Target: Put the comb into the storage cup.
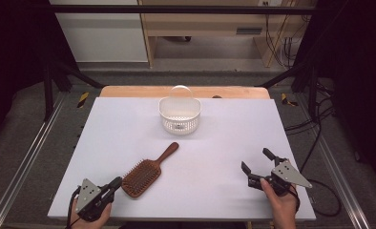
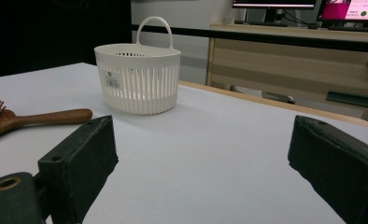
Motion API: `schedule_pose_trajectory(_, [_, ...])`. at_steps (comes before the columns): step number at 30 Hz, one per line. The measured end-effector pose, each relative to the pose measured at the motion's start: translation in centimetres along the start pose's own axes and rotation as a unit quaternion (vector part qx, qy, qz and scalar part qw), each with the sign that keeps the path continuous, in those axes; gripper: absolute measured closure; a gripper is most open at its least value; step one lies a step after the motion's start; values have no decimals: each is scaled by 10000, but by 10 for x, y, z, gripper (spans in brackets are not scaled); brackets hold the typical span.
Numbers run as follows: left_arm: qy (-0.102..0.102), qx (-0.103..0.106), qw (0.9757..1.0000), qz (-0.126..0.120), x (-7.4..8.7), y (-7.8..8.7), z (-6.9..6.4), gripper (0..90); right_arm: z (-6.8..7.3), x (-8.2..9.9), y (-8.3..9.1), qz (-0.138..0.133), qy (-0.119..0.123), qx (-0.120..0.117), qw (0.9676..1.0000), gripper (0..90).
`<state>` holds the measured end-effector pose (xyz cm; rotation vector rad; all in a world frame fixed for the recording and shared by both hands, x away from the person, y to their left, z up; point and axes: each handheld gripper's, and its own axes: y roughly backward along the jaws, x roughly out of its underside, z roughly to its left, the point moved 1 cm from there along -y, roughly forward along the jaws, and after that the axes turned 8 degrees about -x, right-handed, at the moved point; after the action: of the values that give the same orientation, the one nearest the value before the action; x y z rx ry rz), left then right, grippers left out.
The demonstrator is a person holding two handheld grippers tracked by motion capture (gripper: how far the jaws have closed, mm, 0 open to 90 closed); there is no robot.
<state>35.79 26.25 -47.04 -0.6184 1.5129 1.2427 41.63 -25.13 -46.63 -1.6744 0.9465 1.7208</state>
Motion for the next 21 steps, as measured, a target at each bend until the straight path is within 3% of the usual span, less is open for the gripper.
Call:
schedule_pose_trajectory(13, [-59, 41, 9991, 422, 7, 2, -11, 899, 0, 0, 0, 16, 22, -8, 10000, 80])
schedule_pose_trajectory(21, [-32, 53, 9978, 663, 11, -3, -10, 899, 0, 0, 0, 22, 19, -12, 10000, 80])
